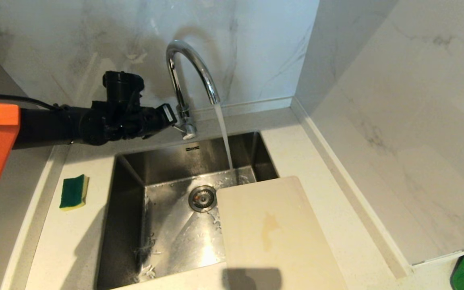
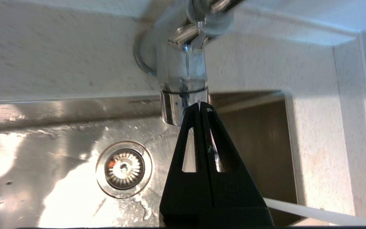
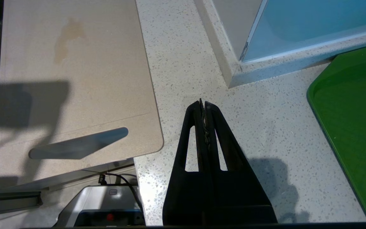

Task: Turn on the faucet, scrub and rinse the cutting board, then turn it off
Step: Turn on the tap, then pick up the cleaning cloth

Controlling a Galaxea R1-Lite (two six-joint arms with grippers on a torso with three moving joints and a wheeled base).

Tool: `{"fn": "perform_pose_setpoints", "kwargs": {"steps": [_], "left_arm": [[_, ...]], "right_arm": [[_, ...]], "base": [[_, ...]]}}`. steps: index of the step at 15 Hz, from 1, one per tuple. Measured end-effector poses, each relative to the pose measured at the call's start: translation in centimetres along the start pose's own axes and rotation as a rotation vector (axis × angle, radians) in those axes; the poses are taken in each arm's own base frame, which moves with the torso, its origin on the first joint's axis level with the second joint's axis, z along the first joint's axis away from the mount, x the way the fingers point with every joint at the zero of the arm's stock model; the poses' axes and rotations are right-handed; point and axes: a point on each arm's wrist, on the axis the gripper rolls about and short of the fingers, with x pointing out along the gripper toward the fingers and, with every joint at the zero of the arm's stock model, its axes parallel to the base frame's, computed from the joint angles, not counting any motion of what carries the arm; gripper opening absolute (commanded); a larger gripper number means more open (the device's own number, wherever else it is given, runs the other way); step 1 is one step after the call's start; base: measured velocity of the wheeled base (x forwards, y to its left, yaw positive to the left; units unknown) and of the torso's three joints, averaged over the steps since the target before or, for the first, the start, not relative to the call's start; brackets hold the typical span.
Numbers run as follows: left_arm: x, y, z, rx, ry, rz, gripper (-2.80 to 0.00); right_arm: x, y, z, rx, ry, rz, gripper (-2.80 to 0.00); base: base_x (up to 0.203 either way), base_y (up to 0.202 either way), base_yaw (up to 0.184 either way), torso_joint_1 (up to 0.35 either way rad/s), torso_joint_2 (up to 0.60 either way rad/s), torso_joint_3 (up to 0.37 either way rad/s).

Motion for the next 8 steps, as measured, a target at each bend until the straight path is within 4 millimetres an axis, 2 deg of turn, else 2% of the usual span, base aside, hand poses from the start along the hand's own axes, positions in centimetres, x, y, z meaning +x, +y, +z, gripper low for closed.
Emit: {"fn": "perform_pose_setpoints", "kwargs": {"steps": [2, 4, 6, 8], "left_arm": [[-2.0, -0.5, 1.1, 0.021, -0.005, 0.028, -2.8], [-5.1, -0.4, 1.9, 0.085, 0.067, 0.081, -2.8], [-9.0, 0.9, 2.3, 0.165, 0.185, 0.168, -2.8], [-12.9, 2.9, 1.8, 0.199, 0.304, 0.26, -2.8]], "right_arm": [[0.0, 0.0, 0.0, 0.0, 0.0, 0.0, -2.8], [0.0, 0.0, 0.0, 0.0, 0.0, 0.0, -2.8], [0.0, 0.0, 0.0, 0.0, 0.0, 0.0, -2.8], [0.0, 0.0, 0.0, 0.0, 0.0, 0.0, -2.8]], "base": [[0.0, 0.0, 0.0, 0.0, 0.0, 0.0], [0.0, 0.0, 0.0, 0.0, 0.0, 0.0], [0.0, 0.0, 0.0, 0.0, 0.0, 0.0], [0.0, 0.0, 0.0, 0.0, 0.0, 0.0]]}}
